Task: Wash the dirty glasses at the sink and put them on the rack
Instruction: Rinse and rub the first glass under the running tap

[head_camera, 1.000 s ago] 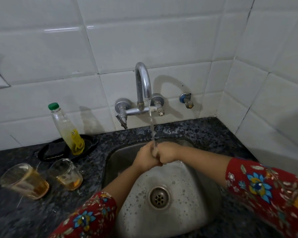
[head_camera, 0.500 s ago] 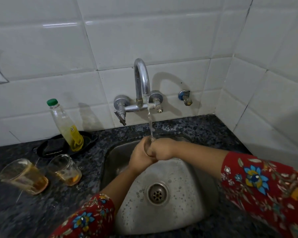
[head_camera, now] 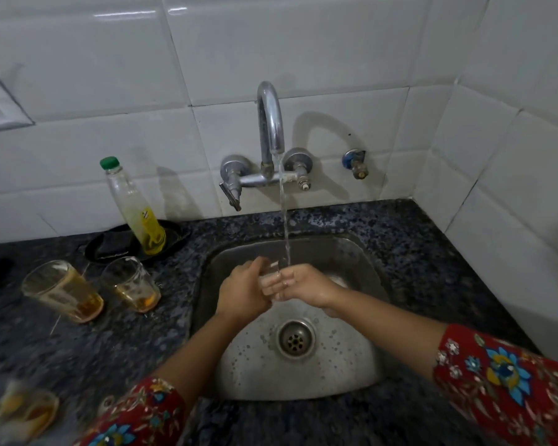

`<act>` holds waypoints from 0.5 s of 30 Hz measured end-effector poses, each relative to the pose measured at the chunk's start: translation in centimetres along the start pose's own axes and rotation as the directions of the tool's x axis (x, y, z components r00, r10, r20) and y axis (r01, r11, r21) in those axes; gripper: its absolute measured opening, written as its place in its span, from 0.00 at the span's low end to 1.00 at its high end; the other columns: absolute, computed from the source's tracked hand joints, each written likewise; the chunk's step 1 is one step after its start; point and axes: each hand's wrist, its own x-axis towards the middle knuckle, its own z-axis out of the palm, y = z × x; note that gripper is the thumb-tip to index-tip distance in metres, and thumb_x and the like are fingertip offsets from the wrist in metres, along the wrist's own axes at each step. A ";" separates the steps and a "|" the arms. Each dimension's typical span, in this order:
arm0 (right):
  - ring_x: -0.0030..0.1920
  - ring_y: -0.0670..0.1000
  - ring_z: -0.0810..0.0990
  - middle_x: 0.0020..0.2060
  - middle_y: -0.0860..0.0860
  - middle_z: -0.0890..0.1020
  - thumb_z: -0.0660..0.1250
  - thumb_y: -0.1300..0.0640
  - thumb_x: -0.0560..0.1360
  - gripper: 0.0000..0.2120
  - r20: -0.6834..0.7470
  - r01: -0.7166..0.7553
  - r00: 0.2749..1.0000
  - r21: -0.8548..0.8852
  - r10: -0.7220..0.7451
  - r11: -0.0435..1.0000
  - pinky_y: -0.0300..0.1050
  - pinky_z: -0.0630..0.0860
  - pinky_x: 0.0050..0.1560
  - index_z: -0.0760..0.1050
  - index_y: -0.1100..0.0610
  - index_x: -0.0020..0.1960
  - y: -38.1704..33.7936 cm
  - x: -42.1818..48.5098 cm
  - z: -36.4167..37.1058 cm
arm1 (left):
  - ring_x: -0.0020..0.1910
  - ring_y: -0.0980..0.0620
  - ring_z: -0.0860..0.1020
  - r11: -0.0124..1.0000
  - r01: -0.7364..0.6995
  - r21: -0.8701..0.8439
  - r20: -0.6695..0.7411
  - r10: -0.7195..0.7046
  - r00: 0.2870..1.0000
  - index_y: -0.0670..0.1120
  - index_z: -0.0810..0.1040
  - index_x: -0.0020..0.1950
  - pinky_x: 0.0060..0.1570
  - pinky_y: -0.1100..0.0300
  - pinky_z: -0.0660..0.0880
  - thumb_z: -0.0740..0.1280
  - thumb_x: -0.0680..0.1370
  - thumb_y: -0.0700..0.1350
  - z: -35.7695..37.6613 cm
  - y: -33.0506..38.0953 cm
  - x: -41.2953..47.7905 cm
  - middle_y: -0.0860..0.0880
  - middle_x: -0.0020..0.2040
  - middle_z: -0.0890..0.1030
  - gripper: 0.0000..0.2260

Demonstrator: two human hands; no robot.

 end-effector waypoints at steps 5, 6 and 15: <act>0.45 0.47 0.82 0.45 0.55 0.84 0.63 0.74 0.73 0.14 -0.044 -0.116 0.989 0.362 0.141 0.925 0.35 0.78 0.48 0.79 0.61 0.52 2.4 -0.7 1.8 | 0.58 0.45 0.75 0.919 -0.061 0.389 0.201 -0.021 0.979 0.54 0.71 0.63 0.52 0.51 0.71 0.71 0.69 0.49 -2.1 0.0 -1.3 0.50 0.57 0.77 0.23; 0.43 0.46 0.83 0.41 0.51 0.85 0.64 0.72 0.74 0.12 -0.030 -0.168 0.978 0.472 0.207 0.865 0.33 0.78 0.46 0.79 0.58 0.50 2.8 -0.8 2.2 | 0.59 0.44 0.74 0.874 -0.090 0.478 0.235 -0.029 0.972 0.54 0.71 0.64 0.56 0.48 0.69 0.70 0.70 0.48 -2.5 0.1 -1.2 0.50 0.59 0.76 0.23; 0.53 0.47 0.80 0.47 0.47 0.85 0.59 0.57 0.80 0.10 -0.164 -0.126 0.943 0.626 0.288 0.769 0.40 0.70 0.55 0.79 0.52 0.54 5.3 -1.2 4.7 | 0.61 0.43 0.73 0.761 -0.240 0.603 0.375 -0.004 0.927 0.50 0.71 0.66 0.56 0.48 0.70 0.71 0.72 0.45 -3.4 0.5 0.4 0.46 0.61 0.76 0.23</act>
